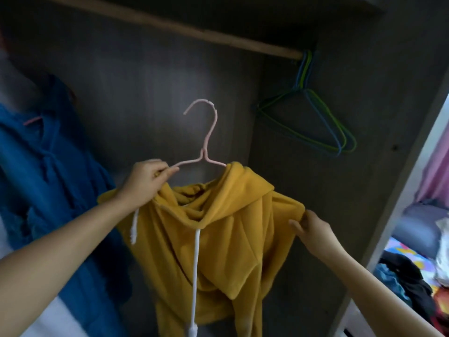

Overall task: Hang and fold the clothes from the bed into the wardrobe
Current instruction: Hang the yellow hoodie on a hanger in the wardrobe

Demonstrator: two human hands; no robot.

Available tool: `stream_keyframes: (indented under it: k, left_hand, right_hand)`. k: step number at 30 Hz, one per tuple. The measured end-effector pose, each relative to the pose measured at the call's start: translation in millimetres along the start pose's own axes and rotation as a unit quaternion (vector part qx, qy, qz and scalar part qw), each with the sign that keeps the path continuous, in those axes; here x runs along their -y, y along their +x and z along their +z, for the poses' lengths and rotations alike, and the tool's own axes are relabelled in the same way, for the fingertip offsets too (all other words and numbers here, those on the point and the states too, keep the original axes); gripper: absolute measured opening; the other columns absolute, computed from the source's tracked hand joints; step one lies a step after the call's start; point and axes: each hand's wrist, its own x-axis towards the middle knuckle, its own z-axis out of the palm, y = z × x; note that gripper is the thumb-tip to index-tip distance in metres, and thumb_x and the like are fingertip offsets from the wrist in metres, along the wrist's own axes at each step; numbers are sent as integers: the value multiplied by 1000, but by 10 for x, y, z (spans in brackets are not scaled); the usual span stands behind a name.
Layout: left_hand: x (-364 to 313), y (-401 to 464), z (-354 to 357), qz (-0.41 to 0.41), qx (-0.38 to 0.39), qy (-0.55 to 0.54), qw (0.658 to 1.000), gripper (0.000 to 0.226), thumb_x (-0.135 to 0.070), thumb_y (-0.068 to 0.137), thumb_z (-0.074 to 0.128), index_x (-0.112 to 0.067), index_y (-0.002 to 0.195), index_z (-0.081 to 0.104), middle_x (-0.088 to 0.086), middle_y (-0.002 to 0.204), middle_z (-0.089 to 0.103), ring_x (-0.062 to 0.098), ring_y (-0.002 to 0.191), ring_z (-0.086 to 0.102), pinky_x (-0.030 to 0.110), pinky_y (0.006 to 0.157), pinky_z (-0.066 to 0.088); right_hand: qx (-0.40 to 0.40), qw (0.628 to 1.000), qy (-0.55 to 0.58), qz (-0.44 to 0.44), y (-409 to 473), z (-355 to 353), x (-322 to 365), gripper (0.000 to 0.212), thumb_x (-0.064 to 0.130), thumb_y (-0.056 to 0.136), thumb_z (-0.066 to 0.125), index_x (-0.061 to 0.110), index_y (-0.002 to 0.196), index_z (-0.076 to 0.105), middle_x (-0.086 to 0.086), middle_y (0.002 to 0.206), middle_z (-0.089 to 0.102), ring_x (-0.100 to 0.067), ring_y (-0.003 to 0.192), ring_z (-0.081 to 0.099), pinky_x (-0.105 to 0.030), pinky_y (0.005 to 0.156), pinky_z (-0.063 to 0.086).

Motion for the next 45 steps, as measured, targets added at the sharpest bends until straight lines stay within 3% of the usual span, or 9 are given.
stream_keyframes:
  k: [9, 14, 19, 24, 27, 30, 33, 39, 45]
  left_hand:
    - [-53, 124, -148, -11, -5, 67, 998, 38, -36, 93, 57, -20, 59, 54, -6, 55, 45, 8, 53, 47, 26, 48, 33]
    - [105, 154, -365, -38, 27, 150, 988, 41, -39, 93, 55, -15, 60, 57, -1, 58, 48, 23, 60, 52, 39, 54, 40]
    - [165, 135, -528, 36, 67, 222, 972, 37, -42, 92, 53, -13, 75, 69, -2, 71, 56, 18, 64, 52, 31, 53, 38]
    - [-84, 190, -378, 71, -57, 196, 976, 32, -29, 93, 60, -6, 72, 65, 6, 69, 54, 26, 59, 54, 29, 50, 33]
    - [-237, 196, -328, 123, -64, 202, 970, 39, -37, 93, 53, -5, 73, 65, 8, 72, 58, 25, 61, 56, 32, 47, 39]
    - [-425, 244, -230, 156, -57, 174, 971, 44, -41, 92, 48, -4, 75, 66, 9, 74, 59, 25, 66, 57, 37, 51, 45]
    - [-608, 299, -56, 174, -48, 111, 977, 40, -38, 90, 53, -4, 75, 64, 9, 77, 58, 25, 71, 57, 39, 59, 47]
    - [-612, -31, 604, -168, -24, 2, 986, 69, -26, 80, 72, -15, 139, 38, 11, 133, 37, 25, 123, 39, 32, 101, 35]
    - [-458, -120, 892, -511, 43, -389, 766, 15, -11, 93, 49, -5, 97, 62, 14, 81, 66, 24, 67, 65, 34, 60, 57]
  right_hand:
    - [221, 973, 67, 17, -162, 578, 503, 30, 59, 88, 53, 29, 91, 56, 9, 90, 65, -4, 78, 64, -18, 60, 48]
    - [-42, 971, 235, -22, -160, 325, 487, 16, 21, 99, 45, 21, 105, 59, 8, 92, 62, -11, 82, 64, -23, 67, 48]
    - [-308, 904, -172, -240, 228, -635, 255, 6, 27, 89, 52, 33, 92, 51, 4, 72, 57, -22, 62, 53, -32, 57, 39]
    - [50, 926, -361, -101, 318, -408, 252, 45, 55, 96, 35, 26, 122, 59, -2, 106, 68, -20, 97, 64, -37, 85, 52]
    - [114, 965, -182, -147, 275, -659, 459, 47, 46, 95, 48, 29, 139, 45, 7, 133, 56, -6, 116, 55, -31, 103, 42]
    - [170, 965, 35, -195, 133, -786, 967, 56, 70, 78, 49, 50, 130, 44, 33, 121, 52, 19, 103, 52, -17, 91, 42]
    - [309, 934, 83, -161, 38, -501, 1332, 57, 67, 77, 53, 31, 120, 60, 16, 106, 68, 4, 96, 65, -13, 71, 53]
    - [311, 904, 285, -76, 96, -71, 1435, 32, 31, 100, 45, 8, 89, 65, 4, 55, 49, -8, 48, 45, -16, 44, 40]
    - [303, 916, 259, -49, 22, 197, 1487, 32, 35, 103, 38, 10, 94, 56, 1, 54, 34, -10, 42, 29, -18, 37, 26]
